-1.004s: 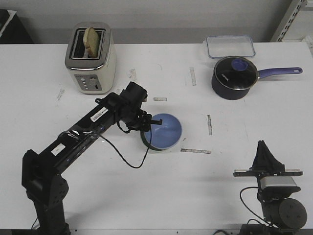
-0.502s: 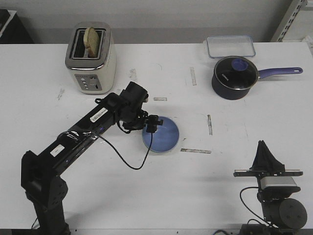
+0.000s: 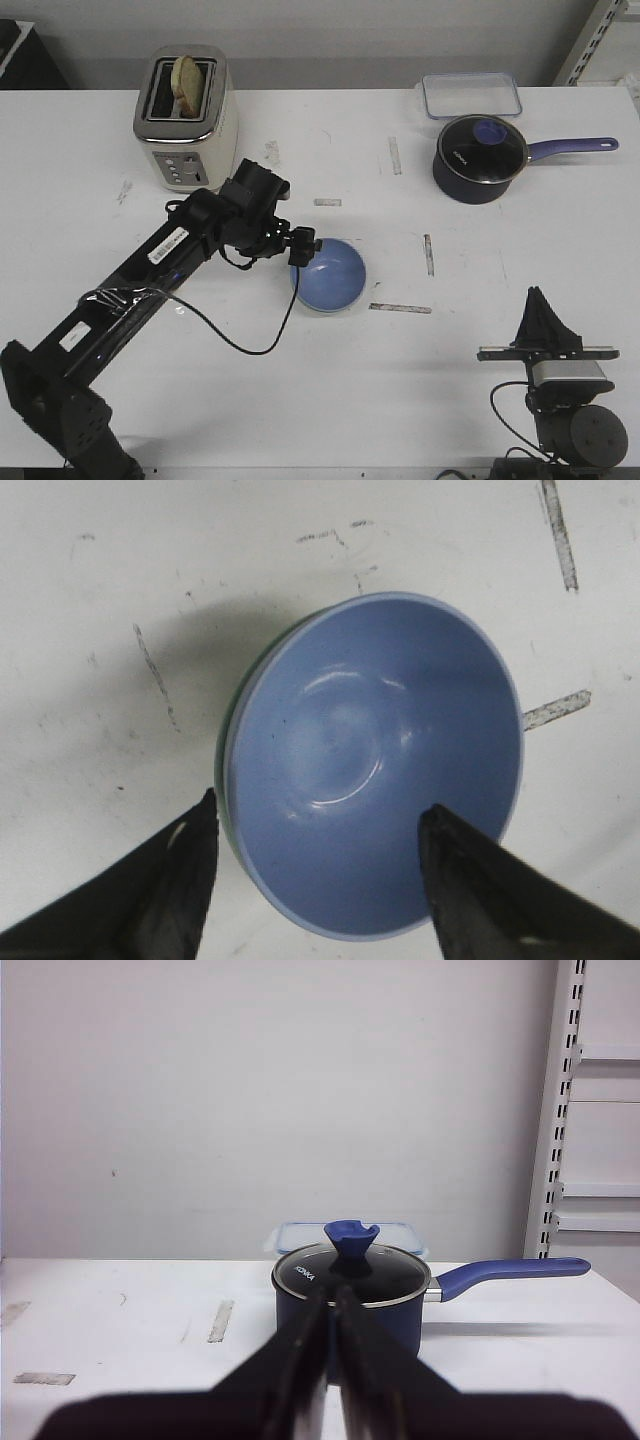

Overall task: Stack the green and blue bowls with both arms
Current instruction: 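Open the left gripper and withdraw it from the stacked bowls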

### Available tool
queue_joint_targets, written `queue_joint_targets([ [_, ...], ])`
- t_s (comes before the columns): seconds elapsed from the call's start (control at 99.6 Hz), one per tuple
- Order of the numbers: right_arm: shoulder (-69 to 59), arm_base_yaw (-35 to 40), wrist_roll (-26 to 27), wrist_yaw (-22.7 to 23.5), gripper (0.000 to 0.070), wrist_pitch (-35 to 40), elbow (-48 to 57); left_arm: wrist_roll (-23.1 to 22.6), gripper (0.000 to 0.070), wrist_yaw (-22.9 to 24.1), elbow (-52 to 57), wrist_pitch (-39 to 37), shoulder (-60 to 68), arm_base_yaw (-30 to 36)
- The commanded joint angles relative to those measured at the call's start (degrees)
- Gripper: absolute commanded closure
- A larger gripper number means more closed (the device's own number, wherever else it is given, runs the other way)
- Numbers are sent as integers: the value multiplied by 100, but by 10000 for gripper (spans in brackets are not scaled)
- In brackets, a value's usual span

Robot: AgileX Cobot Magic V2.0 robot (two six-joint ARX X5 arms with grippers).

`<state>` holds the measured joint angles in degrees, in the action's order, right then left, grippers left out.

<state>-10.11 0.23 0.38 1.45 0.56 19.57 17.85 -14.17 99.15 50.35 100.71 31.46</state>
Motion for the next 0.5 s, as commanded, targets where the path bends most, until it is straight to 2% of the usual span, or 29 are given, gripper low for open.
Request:
queue_joint_targets([
  [0.0,4,-2,-22,0,700,-79,37,-415,329,76,-42,-184,-234,-17],
  [0.201,4,-2,-22,0,700,-79,37,-1088,359,472,-1176,-1434,-1198,-173],
  [0.321,4,-2,-22,0,700,-79,37,-1416,503,560,-2120,-2396,-1895,-354],
  [0.492,4,-2,-22,0,700,-79,37,-1639,655,566,-3595,-3974,-2920,-745],
])
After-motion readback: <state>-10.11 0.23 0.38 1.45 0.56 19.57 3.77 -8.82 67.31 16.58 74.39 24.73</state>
